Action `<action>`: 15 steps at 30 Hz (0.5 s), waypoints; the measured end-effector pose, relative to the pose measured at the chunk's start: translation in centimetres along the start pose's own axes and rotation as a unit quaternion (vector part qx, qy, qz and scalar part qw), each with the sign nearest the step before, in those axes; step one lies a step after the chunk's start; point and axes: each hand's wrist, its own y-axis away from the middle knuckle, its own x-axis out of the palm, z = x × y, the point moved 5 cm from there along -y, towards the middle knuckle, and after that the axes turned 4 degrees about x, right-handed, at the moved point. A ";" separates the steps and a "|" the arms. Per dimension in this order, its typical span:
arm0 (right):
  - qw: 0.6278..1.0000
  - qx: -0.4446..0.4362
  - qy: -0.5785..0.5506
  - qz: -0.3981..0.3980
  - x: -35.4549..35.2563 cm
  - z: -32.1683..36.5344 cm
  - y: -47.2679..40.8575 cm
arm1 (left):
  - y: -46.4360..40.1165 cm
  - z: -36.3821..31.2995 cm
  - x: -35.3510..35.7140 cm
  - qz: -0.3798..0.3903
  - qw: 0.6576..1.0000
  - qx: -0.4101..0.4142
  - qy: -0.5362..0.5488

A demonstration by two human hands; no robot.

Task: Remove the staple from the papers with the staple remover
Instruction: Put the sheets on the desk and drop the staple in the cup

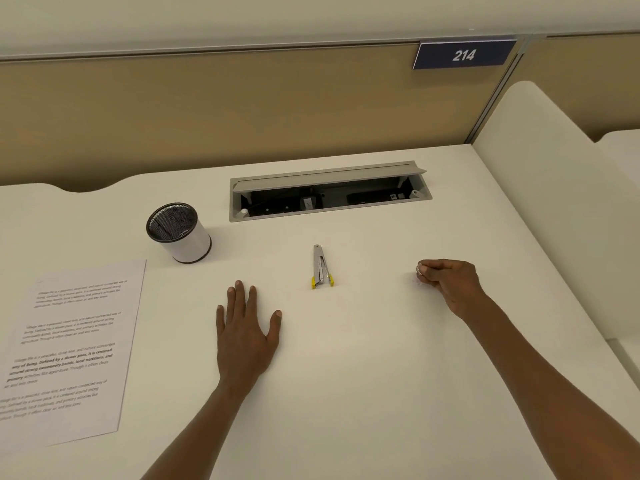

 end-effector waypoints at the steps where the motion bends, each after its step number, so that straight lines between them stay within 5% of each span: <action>1: 0.998 0.018 -0.053 0.012 0.3 -0.1 0.2 | 0.0 0.0 0.0 0.000 1.000 0.000 0.001; 8: 0.938 0.126 -0.312 0.086 3.9 -1.1 1.6 | 0.0 0.0 0.1 0.005 1.000 -0.004 -0.002; 15: 0.908 0.146 -0.350 0.177 11.7 0.5 4.1 | -0.1 -0.1 0.1 0.008 1.000 -0.003 -0.003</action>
